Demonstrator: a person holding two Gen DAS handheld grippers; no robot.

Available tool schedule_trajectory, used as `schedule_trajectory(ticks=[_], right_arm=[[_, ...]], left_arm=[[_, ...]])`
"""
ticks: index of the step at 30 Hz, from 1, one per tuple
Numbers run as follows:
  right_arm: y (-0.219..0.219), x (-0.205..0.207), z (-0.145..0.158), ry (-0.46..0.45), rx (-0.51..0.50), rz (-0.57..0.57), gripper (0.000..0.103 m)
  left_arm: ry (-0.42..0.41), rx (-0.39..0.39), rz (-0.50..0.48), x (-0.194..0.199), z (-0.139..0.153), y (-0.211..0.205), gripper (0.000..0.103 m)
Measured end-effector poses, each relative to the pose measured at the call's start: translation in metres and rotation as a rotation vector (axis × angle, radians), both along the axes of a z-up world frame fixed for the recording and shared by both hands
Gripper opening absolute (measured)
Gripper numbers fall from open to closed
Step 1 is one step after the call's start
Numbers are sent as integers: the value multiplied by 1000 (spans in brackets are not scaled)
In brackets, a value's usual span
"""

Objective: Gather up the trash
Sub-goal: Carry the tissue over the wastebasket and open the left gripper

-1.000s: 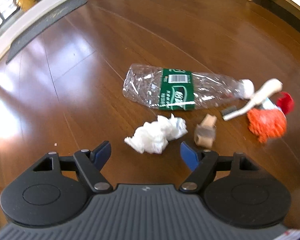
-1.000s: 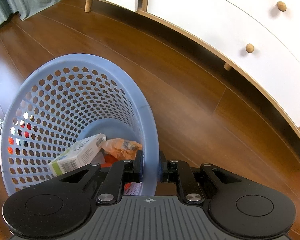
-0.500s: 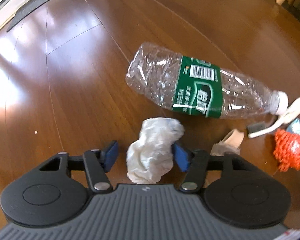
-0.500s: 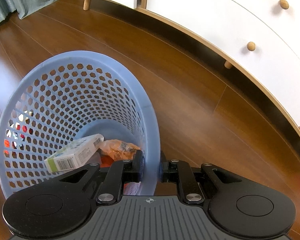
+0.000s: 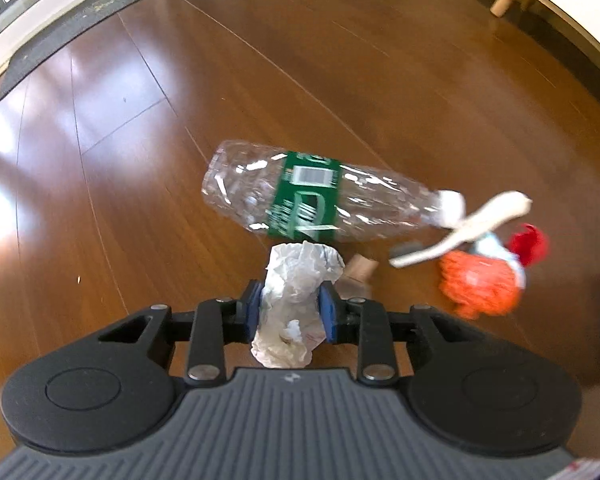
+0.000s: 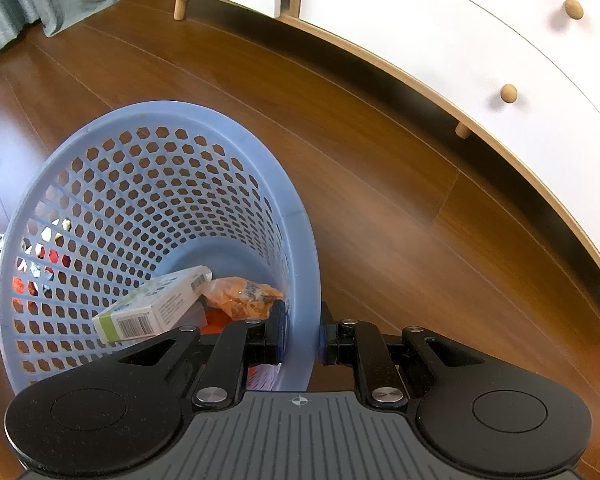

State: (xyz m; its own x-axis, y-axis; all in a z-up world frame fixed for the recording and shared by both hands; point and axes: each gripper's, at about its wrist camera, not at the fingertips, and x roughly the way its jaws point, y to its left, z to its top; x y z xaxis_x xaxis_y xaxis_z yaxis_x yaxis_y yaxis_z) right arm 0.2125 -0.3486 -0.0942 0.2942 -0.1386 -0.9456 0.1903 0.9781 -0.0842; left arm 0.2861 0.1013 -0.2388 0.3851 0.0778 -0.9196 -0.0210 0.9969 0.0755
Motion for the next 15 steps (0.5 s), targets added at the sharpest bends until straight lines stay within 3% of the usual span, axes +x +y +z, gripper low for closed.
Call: schedule_trajectory(ticks=[5,9,15], right_arm=[[2,0,1,-8,-5,28,11],[3,-1,0,-8,-15,39,11],[4,1,-3,-5,-24,43,11]], left_arm=[[48,-39,-66,-10,46,-46,26],[10,-75,-194,-19,98,-96,26],[-33,-124,-367,-26,148,-166,26]])
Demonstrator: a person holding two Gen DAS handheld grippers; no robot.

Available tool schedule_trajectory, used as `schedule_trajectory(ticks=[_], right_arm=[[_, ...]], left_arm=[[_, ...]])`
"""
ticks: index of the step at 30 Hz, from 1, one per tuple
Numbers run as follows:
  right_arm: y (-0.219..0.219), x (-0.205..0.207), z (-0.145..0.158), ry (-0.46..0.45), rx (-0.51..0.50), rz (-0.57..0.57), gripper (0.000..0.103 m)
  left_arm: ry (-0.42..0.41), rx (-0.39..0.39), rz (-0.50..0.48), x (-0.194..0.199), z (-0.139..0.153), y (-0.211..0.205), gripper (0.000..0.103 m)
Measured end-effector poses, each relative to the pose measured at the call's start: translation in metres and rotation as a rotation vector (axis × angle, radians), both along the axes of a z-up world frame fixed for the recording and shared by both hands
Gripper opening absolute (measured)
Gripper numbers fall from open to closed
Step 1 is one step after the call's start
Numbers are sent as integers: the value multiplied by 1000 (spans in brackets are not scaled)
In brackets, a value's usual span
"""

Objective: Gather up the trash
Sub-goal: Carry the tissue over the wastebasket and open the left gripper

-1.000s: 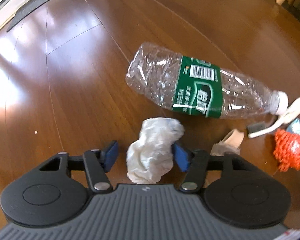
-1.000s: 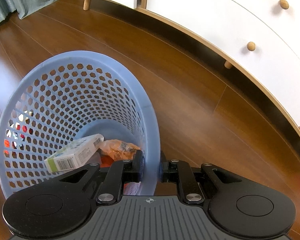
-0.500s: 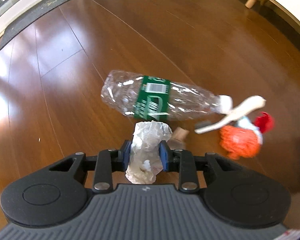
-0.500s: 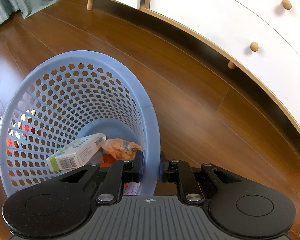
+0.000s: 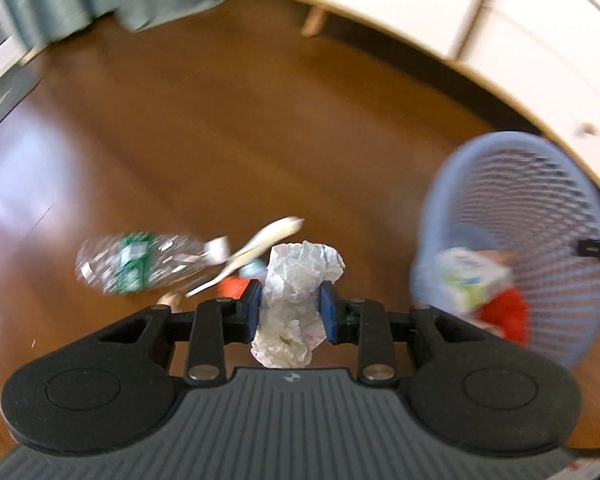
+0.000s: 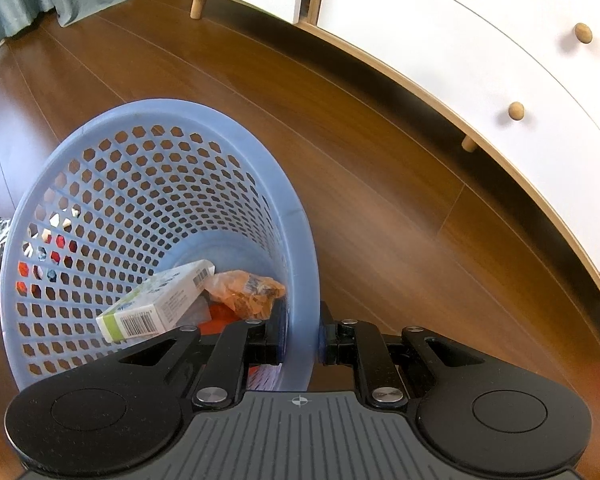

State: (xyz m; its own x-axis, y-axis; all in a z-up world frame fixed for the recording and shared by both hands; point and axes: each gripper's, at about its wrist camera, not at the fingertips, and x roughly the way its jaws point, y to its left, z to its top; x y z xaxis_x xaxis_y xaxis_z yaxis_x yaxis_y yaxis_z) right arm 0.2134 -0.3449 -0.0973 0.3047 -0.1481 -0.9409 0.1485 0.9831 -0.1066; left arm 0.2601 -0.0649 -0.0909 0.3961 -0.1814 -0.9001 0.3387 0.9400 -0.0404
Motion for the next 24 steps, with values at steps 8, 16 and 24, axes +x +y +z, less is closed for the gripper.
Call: schedule_trajectory(ticks=[8,16,24], right_arm=[[0,-3,-2,-1,5,8,11],[1,-4,-2,-6,6,15,11],[1,-6,-1,-14,19,26,11]], left_arm=[[-11,-26,-146,-3,5,-62,26],[28,-38,-172,-7,0,-78,26],[-25,-72,-248,-16,11,-103,48]])
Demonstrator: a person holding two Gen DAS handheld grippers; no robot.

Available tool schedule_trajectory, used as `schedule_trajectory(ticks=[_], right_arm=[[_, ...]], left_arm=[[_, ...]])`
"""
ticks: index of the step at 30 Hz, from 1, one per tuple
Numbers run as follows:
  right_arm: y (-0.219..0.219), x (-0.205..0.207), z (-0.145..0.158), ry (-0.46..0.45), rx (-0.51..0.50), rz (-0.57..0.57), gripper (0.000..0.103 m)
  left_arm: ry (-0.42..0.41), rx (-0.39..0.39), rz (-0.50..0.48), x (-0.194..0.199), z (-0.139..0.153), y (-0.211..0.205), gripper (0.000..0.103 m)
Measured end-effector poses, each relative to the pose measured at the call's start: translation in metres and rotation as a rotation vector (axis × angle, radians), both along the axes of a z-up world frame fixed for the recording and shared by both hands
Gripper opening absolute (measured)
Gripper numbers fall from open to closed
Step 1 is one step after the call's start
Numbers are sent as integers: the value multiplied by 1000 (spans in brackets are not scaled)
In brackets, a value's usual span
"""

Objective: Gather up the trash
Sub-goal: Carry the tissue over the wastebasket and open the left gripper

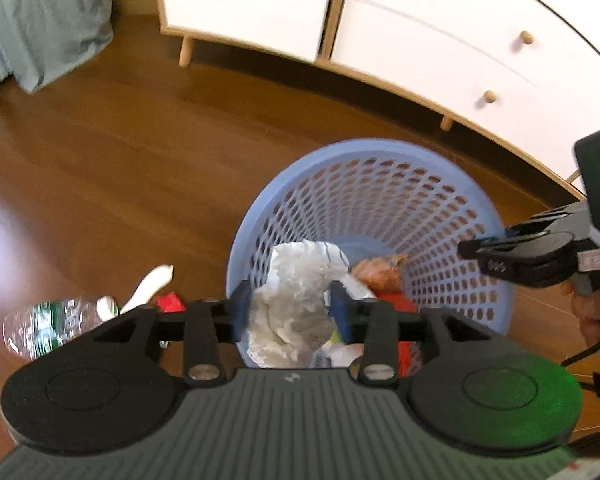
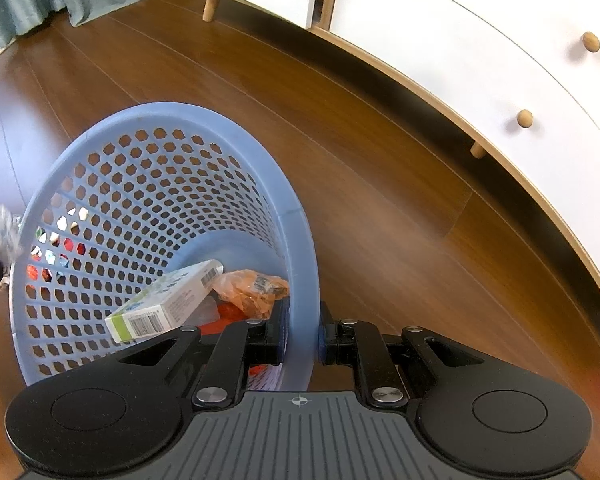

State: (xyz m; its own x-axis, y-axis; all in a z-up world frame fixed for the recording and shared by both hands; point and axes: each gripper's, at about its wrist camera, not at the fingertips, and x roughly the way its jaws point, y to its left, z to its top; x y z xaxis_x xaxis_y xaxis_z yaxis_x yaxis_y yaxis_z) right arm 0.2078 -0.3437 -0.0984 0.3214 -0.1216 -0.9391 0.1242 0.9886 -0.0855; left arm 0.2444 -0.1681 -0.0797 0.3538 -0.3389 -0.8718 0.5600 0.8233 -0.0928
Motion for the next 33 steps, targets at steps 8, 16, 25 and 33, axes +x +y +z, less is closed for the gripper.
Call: schedule_trajectory(ticks=[8,16,25,33], right_arm=[[3,1,1,-1,-2,2,11],[3,1,2,0,-2,3,11],[4,0,2,-1,-4,7,11],[0,-1,1,-5,6,13,11]], left_arm=[[-2,5,-12,-3,1,2,57],[17,19,6,0,-4,6,57],[10,25,22,1,-5,12,57],[-19,27,49,6,-4,25,57]])
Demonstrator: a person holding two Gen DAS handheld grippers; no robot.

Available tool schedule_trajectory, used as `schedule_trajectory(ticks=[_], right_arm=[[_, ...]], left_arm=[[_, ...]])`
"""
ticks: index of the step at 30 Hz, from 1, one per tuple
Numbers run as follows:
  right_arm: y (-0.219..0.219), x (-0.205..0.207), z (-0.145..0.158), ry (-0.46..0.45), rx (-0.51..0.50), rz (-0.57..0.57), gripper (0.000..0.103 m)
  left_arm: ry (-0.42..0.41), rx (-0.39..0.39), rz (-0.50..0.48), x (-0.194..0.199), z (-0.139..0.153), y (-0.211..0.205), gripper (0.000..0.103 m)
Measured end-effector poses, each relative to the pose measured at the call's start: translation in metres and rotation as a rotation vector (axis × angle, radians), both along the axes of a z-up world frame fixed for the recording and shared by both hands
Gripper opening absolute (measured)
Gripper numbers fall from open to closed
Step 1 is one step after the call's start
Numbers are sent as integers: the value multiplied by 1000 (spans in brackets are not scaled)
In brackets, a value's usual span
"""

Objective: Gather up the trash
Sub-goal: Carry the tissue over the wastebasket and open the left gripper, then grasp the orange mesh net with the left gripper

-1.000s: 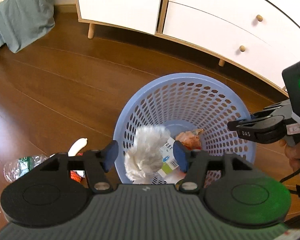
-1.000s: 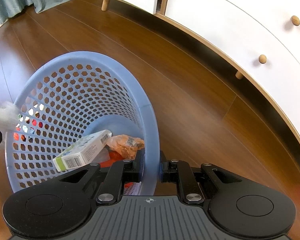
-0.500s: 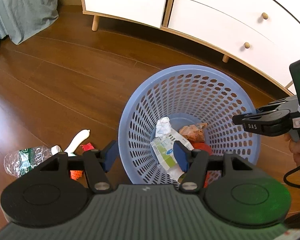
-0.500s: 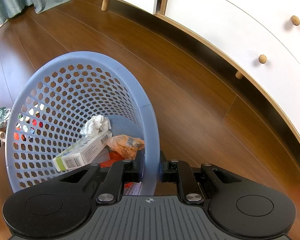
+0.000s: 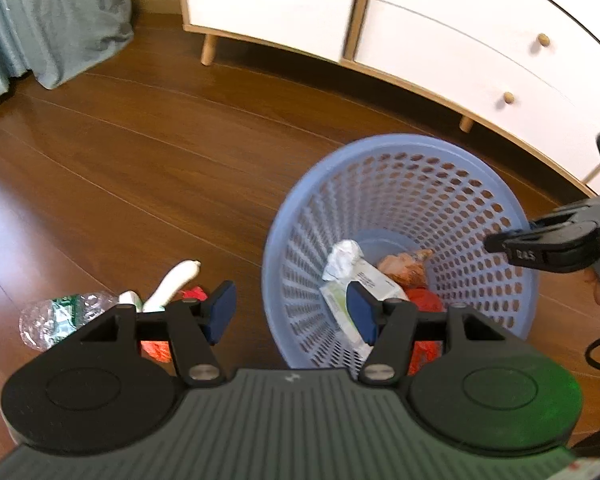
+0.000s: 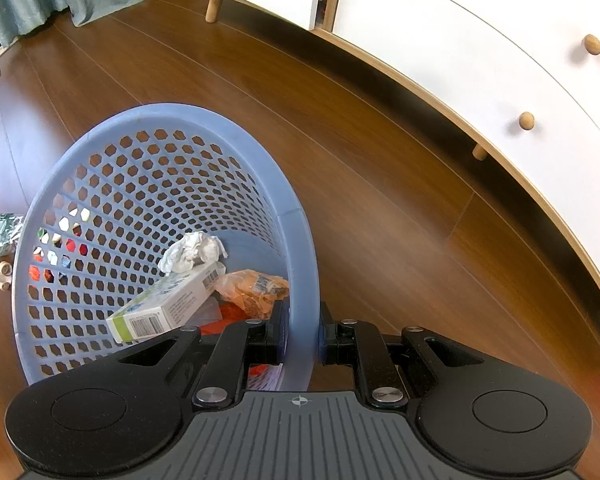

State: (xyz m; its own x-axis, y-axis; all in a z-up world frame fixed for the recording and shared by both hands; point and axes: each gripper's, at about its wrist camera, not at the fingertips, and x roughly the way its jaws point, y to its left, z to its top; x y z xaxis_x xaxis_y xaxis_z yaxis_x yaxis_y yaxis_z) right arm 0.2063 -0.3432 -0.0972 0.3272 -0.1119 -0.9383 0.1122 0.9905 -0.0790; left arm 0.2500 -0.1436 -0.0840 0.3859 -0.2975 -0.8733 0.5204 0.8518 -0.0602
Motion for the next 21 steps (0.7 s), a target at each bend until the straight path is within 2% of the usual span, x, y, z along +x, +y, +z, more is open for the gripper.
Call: schedule_trajectory(ticks=[5,10,17,21], right_arm=[[-6,-2,-1,7,16,-8,11],[-10,-2,-3,17,22,-19,11],[-7,0,-1,18,10,-9,11],[-7,0,0,14,0,-3,11]], left_arm=[[-78,-6,134,18,-2,48,57],[-116,31,238,28,-39,100,57],[-21,134,192,31,-129,113,55],[53,106,247,37,-163,121,54]])
